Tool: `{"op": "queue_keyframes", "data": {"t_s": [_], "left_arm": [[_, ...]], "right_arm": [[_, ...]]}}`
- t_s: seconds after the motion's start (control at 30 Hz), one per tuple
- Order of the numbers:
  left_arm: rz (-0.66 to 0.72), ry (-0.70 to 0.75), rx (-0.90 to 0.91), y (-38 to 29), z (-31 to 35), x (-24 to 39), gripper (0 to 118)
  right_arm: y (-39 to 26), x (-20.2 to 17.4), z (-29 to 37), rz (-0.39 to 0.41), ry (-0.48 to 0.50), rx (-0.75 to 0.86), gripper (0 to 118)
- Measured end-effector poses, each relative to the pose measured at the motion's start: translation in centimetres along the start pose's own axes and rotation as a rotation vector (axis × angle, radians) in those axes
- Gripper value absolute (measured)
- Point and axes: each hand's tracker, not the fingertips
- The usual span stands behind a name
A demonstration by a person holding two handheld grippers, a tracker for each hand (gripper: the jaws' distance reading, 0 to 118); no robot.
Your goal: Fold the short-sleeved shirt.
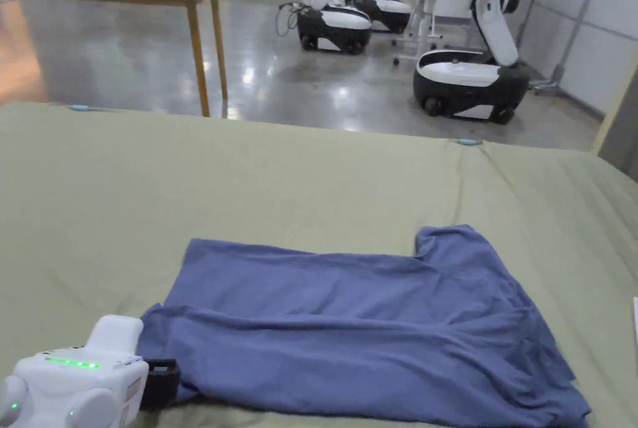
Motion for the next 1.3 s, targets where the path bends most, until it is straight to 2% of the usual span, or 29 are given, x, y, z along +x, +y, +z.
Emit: {"op": "queue_keyframes", "data": {"t_s": [0.03, 0.07, 0.1, 0.13, 0.17, 0.2, 0.3, 0.33, 0.37, 0.4, 0.43, 0.47, 0.5, 0.53, 0.6, 0.77, 0.9, 1.0, 1.1, 1.23, 1.3], "left_arm": [[-0.018, -0.001, -0.013, 0.1, -0.7, 0.4, 85], [-0.016, -0.012, -0.006, 0.0, -0.9, 0.7, 57], [-0.009, -0.039, -0.005, -0.2, -1.0, 1.0, 33], [-0.015, -0.019, 0.021, -0.4, 0.8, 2.6, 26], [-0.042, -0.001, 0.03, -0.4, 1.6, 3.3, 21], [-0.053, -0.006, 0.029, -0.4, 2.1, 3.8, 16], [-0.024, -0.061, -0.014, 0.4, 0.5, 1.9, 10], [-0.004, -0.068, -0.012, 0.6, 0.5, 1.4, 9], [0.006, -0.072, -0.01, 0.7, 0.5, 1.1, 9], [0.001, -0.065, -0.005, 0.5, 0.5, 1.5, 9], [0.001, -0.064, 0.0, 0.6, 0.6, 1.4, 8], [0.0, -0.059, 0.008, 0.8, 0.7, 1.3, 8], [0.002, -0.061, 0.006, 1.1, 0.7, 1.1, 7], [0.002, -0.056, 0.011, 0.9, 0.8, 1.4, 7], [0.003, -0.052, 0.038, 1.5, 1.9, 1.2, 6], [-0.014, -0.058, 0.139, 2.7, 6.8, 0.7, 6], [-0.045, -0.048, 0.163, 1.6, 11.2, -0.1, 6], [-0.038, -0.064, 0.16, -0.7, 14.0, -1.3, 6], [-0.027, -0.11, 0.092, -4.0, 14.7, -2.0, 6], [0.015, -0.145, -0.007, -8.2, 12.7, -1.9, 6], [0.042, -0.153, -0.009, -9.1, 12.2, -2.1, 6]], "right_arm": [[0.0, 0.6, -1.2, -0.015, -0.014, 0.005, 0], [0.1, 1.2, -2.2, -0.037, -0.033, 0.018, 3], [0.1, 2.1, -3.7, -0.044, -0.035, 0.021, 25], [0.4, 2.7, -5.1, -0.046, -0.044, 0.018, 66], [0.7, 3.2, -6.7, -0.044, -0.061, -0.017, 114], [0.9, 3.6, -8.1, -0.05, -0.064, -0.035, 118], [1.3, 5.2, -12.4, -0.051, -0.067, -0.067, 114], [1.7, 5.4, -13.5, -0.058, -0.065, -0.097, 105], [1.8, 5.6, -14.2, -0.066, -0.045, -0.094, 78], [2.1, 5.8, -14.8, -0.081, -0.017, -0.113, 70], [2.3, 5.7, -14.8, -0.081, -0.03, -0.109, 67], [2.6, 5.7, -14.4, -0.075, -0.02, -0.113, 50], [2.9, 5.7, -14.1, -0.074, 0.006, -0.121, 25], [3.2, 5.9, -13.5, -0.087, 0.05, -0.102, 12], [3.9, 5.5, -11.2, -0.058, 0.025, -0.04, 12], [6.0, 3.4, -3.8, -0.006, 0.075, 0.033, 12], [6.0, 1.7, 2.9, 0.023, 0.082, 0.064, 12], [4.0, 2.0, 6.0, 0.017, 0.087, 0.055, 12], [0.1, 2.4, 5.6, 0.015, 0.08, -0.04, 12], [-4.7, 2.8, 3.4, -0.053, 0.1, -0.16, 12], [-6.0, 3.0, 2.3, -0.061, 0.097, -0.159, 12]]}}
